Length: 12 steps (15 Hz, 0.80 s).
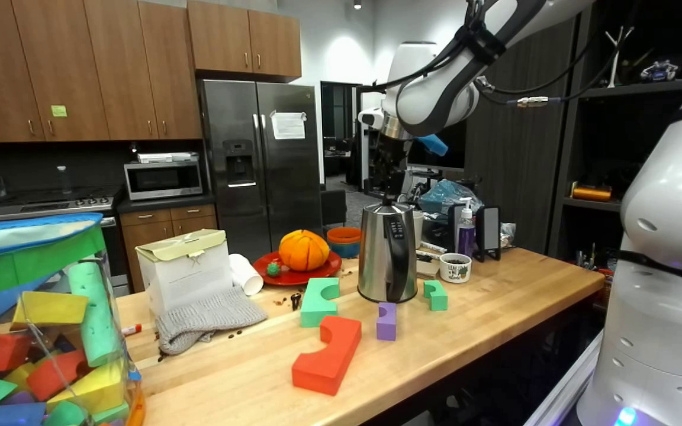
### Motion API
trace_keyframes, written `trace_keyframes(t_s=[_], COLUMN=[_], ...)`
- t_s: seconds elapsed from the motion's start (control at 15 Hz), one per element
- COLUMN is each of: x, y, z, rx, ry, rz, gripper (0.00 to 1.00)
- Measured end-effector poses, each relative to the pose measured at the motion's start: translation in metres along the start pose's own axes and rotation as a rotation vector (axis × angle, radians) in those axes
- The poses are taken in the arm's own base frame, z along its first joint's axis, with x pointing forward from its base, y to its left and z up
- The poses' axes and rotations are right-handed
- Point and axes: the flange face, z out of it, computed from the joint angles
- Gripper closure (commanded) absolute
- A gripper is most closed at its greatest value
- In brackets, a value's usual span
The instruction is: Open the kettle, then press two buttons
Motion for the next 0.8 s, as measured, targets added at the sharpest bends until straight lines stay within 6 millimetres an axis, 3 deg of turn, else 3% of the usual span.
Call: trace_keyframes(t_s=[0.8], x=[-0.0037], y=[0.0031], z=[0.0044], rx=[0.011], ry=[0.014], rz=[0.042], gripper=[0.00])
